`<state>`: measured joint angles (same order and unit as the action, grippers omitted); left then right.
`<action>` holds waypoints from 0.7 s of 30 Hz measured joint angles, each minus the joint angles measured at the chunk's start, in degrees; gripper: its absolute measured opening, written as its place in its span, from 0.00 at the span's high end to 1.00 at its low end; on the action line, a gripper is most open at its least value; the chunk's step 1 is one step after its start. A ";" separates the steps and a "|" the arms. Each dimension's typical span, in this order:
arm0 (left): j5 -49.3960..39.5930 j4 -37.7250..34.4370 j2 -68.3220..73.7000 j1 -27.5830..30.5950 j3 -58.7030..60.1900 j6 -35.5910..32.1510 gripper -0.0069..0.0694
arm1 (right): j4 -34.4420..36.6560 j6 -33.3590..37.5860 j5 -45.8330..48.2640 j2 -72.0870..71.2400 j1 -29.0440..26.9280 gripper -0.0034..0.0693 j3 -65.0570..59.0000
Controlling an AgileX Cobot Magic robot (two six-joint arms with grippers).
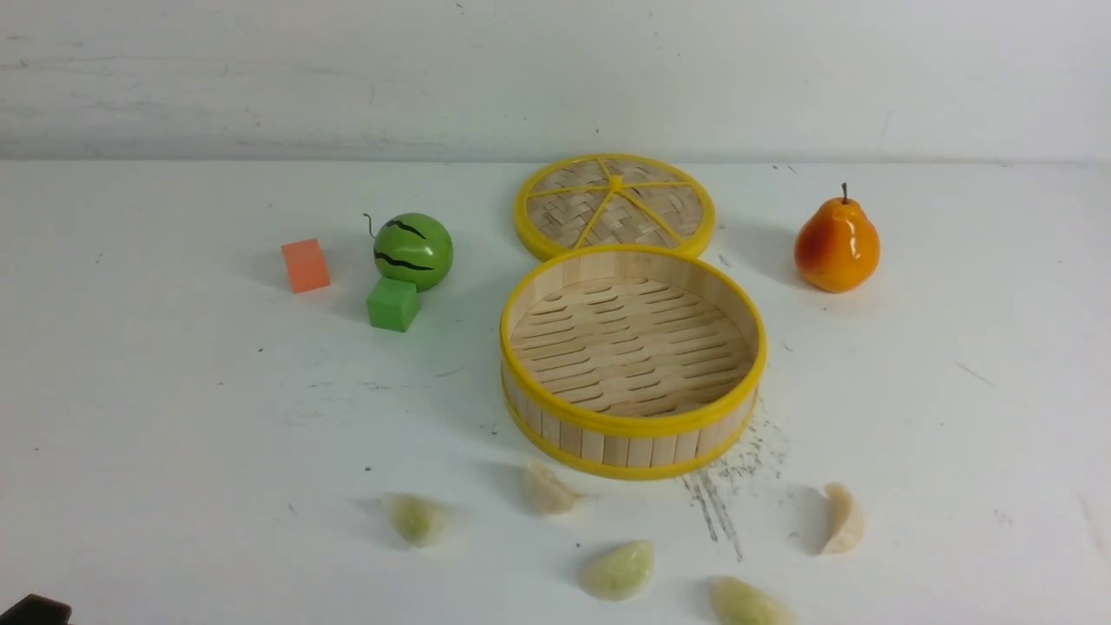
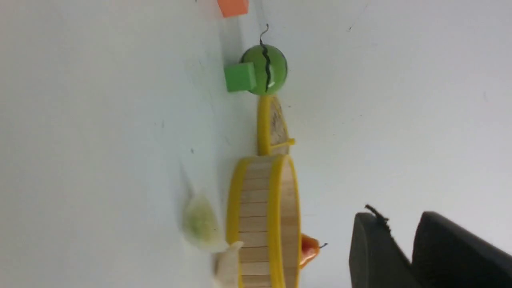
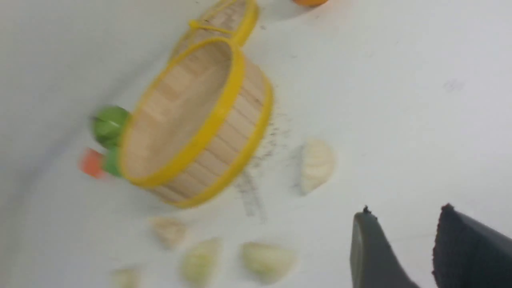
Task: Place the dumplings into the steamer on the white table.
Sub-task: 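Reach for and grasp a dumpling on the table with the left gripper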
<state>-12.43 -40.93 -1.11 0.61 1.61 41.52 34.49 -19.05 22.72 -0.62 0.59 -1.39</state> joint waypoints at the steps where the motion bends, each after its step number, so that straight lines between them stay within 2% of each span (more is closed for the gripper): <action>1: 0.10 -0.89 0.00 0.00 0.00 0.13 0.70 | 4.51 -2.00 0.13 0.00 0.00 0.62 -0.13; 3: 0.24 -2.16 0.00 0.00 0.00 0.43 0.70 | 10.84 -4.21 0.07 0.00 0.00 0.62 -0.12; 5: 0.17 -3.45 0.00 0.00 0.00 0.43 0.70 | 14.19 -4.89 -0.19 0.00 0.00 0.62 -0.12; 9: -2.55 -4.97 0.00 0.00 -1.38 -3.66 0.69 | 14.61 -5.26 -2.83 0.00 0.00 0.62 -0.12; 10: -3.68 -4.91 0.00 0.00 -3.09 -8.55 0.69 | 14.61 -5.26 -3.36 0.00 0.00 0.62 -0.12; 11: -3.86 -4.84 0.00 0.00 -3.43 -9.39 0.69 | 14.61 -5.30 -3.49 0.00 0.00 0.62 -0.12; 13: -5.36 -4.65 0.00 0.00 -8.35 -20.77 0.69 | 14.61 -4.96 -4.33 0.00 0.00 0.62 -0.12; 14: -5.71 -4.65 0.00 0.00 -9.69 -23.60 0.69 | 14.61 -4.39 -4.65 0.00 0.00 0.62 -0.12; 15: -6.78 -4.41 0.24 0.00 -13.35 -29.60 0.69 | 14.61 -1.96 -5.48 0.00 0.00 0.62 0.11; 16: -6.78 -4.41 0.24 0.00 -13.35 -30.36 0.69 | 14.61 -1.96 -5.48 0.00 0.00 0.62 0.11; 17: -8.55 -3.56 2.52 0.00 -17.58 -35.86 0.70 | 14.61 2.18 -6.53 0.00 0.00 0.62 1.69; 19: -10.24 -2.48 5.38 0.00 -20.43 -37.93 0.71 | 14.61 5.60 -7.46 0.00 0.00 0.63 3.01; 21: -15.49 2.93 14.08 0.00 -27.14 -40.32 0.77 | 14.54 14.03 -9.13 2.03 0.00 0.69 7.92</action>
<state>-27.92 -38.00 12.97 0.61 -25.53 1.21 49.03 -5.02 13.59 1.41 0.59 6.54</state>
